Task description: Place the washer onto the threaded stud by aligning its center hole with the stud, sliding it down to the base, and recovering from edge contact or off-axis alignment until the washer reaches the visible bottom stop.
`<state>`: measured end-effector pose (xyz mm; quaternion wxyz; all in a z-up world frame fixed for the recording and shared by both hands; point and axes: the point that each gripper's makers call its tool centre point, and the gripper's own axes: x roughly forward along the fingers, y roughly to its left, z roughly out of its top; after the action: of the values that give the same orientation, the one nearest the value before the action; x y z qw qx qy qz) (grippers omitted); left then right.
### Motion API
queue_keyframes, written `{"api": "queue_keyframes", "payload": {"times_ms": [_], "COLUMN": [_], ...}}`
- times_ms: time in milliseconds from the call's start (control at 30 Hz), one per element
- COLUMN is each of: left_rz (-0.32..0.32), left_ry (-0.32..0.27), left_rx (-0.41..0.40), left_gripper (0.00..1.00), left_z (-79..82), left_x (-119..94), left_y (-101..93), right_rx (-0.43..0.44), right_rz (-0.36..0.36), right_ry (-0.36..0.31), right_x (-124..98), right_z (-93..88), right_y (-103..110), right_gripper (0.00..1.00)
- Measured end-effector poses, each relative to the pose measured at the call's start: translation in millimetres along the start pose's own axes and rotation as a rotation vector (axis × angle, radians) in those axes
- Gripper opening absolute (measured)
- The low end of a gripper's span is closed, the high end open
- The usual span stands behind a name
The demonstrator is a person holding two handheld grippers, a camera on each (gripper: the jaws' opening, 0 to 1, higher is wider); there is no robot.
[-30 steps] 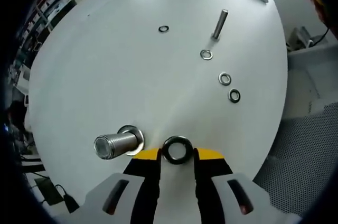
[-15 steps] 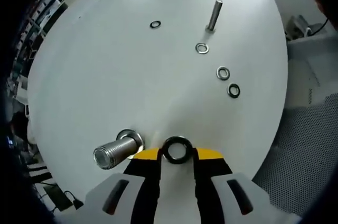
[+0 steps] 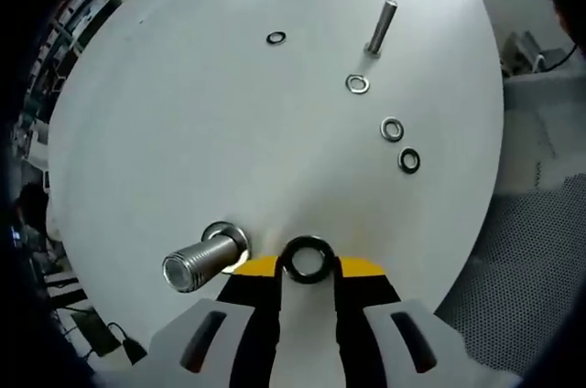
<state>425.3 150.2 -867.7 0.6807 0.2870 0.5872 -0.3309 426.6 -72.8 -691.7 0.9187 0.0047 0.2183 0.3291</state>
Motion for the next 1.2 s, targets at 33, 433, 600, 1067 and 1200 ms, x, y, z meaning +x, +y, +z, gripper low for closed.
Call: {"api": "queue_keyframes", "payload": {"times_ms": [33,433,600,1067,1200], "left_rz": [0.001,0.001,0.003,0.025,0.037], "left_ry": [0.003,-0.027,-0.036,-0.048,-0.066], "left_rx": [-0.002,-0.02,-0.031,-0.006,0.001], "left_gripper": [0.19,0.19,0.19,0.19,0.19], "left_z": [0.3,-3.7,-5.7,-17.2,-15.4], "left_x": [0,-2,-2,-13,-22], "left_y": [-0.3,-6.1,-7.5,-3.0,1.1], "right_rx": [0.0,-0.007,-0.009,-0.007,-0.008], "right_rz": [0.0,0.001,-0.001,0.001,0.003], "right_ry": [0.002,0.004,0.004,0.007,0.009], "right_x": [0,0,0,1,1], "right_z": [-0.3,-0.2,-0.3,-0.9,-1.2], "right_y": [0,1,1,1,1], "right_gripper": [0.51,0.51,0.51,0.51,0.51]}}
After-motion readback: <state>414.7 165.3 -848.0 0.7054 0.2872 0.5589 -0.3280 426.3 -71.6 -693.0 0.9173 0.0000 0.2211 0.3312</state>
